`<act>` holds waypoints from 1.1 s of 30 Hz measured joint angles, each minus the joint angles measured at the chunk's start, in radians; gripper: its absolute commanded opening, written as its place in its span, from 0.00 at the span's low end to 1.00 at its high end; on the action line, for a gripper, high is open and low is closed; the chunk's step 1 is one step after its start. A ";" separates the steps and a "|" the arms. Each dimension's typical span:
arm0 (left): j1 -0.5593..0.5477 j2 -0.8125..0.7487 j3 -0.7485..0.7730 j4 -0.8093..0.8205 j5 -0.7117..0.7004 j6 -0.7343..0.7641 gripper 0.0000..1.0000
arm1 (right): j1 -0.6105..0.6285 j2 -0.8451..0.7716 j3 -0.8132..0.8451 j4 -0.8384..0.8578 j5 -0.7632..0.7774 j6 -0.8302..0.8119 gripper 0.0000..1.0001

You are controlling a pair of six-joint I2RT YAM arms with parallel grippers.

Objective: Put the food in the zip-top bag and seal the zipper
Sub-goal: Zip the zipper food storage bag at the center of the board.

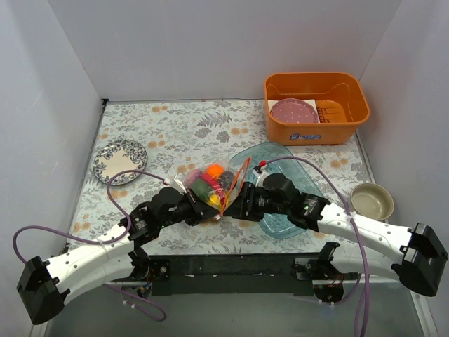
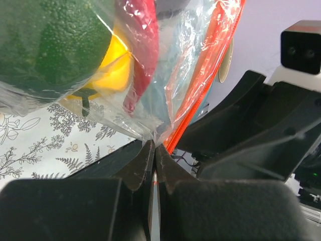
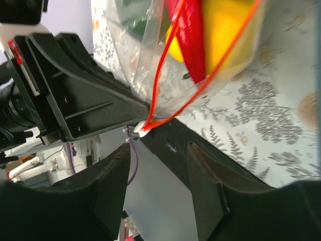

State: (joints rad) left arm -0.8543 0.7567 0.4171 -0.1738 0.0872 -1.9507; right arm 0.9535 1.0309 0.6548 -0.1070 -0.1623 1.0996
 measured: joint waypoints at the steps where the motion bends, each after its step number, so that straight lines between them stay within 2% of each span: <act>1: 0.000 0.006 0.006 -0.002 -0.002 0.003 0.00 | 0.018 0.013 -0.001 0.016 0.002 0.010 0.54; 5: -0.002 0.017 0.012 -0.003 -0.003 0.010 0.00 | 0.059 0.058 -0.004 0.080 0.002 0.046 0.52; 13: -0.005 0.018 0.012 -0.002 -0.005 0.008 0.00 | 0.062 0.143 -0.004 0.153 0.002 0.074 0.45; 18: -0.005 0.018 0.012 -0.002 -0.010 0.006 0.00 | 0.063 0.154 -0.004 0.187 -0.001 0.080 0.32; 23: -0.005 0.020 0.011 -0.001 -0.010 0.006 0.00 | 0.070 0.154 -0.004 0.196 -0.002 0.084 0.29; 25: -0.005 0.020 0.010 0.001 -0.010 0.005 0.00 | 0.073 0.155 -0.004 0.196 -0.001 0.086 0.29; 29: -0.005 0.021 0.008 0.003 -0.010 0.003 0.00 | 0.084 0.156 -0.004 0.196 -0.005 0.095 0.40; 33: -0.005 0.021 0.008 0.015 -0.010 -0.001 0.00 | 0.102 0.156 -0.004 0.198 -0.009 0.102 0.40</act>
State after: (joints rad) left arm -0.8597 0.7780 0.4252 -0.1585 0.0772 -1.9518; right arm 1.0557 1.1870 0.6510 0.0906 -0.1715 1.2018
